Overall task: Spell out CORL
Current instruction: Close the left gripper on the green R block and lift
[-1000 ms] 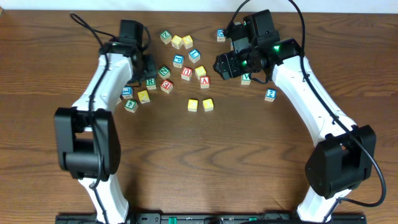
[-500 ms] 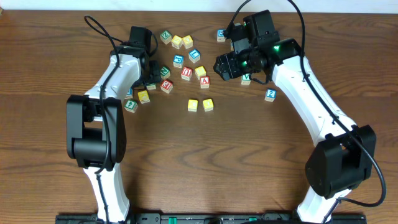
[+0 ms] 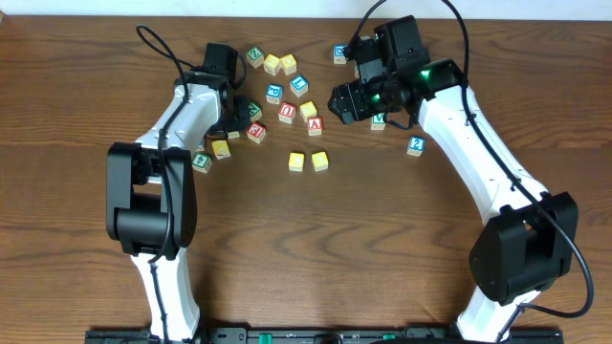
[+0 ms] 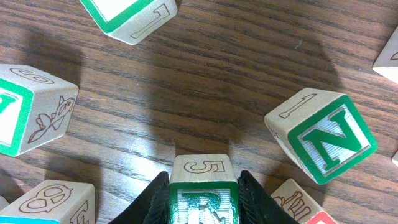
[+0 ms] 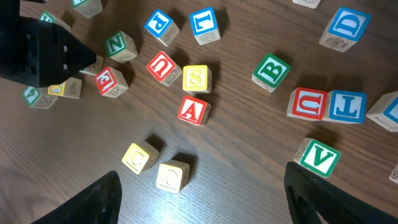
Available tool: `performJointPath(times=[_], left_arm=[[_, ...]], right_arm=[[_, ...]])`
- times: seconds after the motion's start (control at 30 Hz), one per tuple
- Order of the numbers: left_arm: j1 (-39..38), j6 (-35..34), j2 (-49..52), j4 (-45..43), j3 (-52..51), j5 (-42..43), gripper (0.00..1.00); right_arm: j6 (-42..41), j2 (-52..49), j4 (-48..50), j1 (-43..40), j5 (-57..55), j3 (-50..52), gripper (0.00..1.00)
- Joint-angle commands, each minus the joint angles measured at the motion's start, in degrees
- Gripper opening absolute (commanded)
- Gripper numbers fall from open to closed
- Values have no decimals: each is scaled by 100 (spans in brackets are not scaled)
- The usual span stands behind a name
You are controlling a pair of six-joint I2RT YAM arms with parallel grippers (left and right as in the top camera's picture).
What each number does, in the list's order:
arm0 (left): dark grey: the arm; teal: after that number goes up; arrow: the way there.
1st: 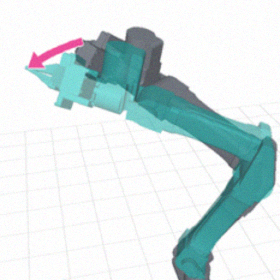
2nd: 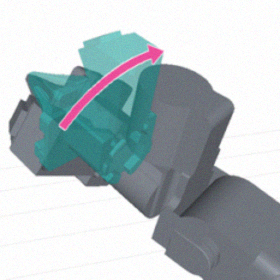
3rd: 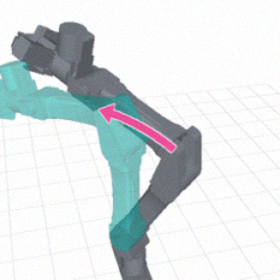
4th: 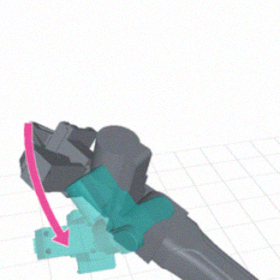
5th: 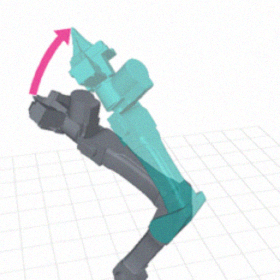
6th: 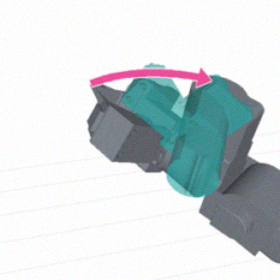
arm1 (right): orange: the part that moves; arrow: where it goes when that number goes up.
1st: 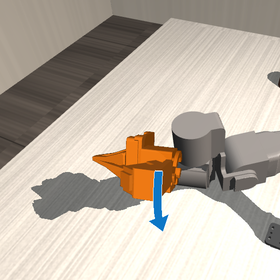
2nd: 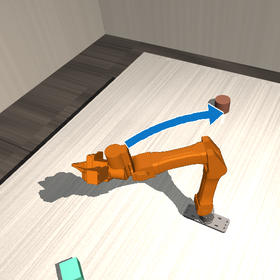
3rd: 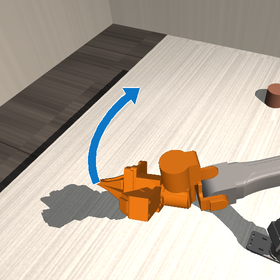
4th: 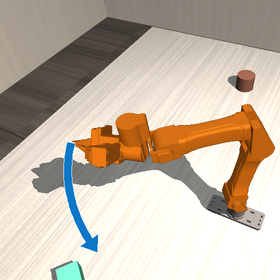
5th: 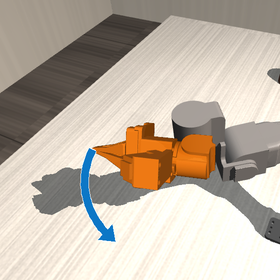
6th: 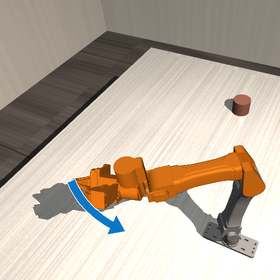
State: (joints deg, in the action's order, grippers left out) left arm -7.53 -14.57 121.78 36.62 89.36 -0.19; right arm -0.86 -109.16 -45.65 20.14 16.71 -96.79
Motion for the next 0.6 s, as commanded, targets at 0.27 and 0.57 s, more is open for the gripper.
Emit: performJointPath(times=[0.27,0.57], left_arm=[[-7,52,-275,208,-7,-46,28],[-380,-72,-1655,317,17,555,28]], right_arm=[[70,-15,-42,-24,-131,9,79],[-595,-15,-39,-407,-623,9,82]])
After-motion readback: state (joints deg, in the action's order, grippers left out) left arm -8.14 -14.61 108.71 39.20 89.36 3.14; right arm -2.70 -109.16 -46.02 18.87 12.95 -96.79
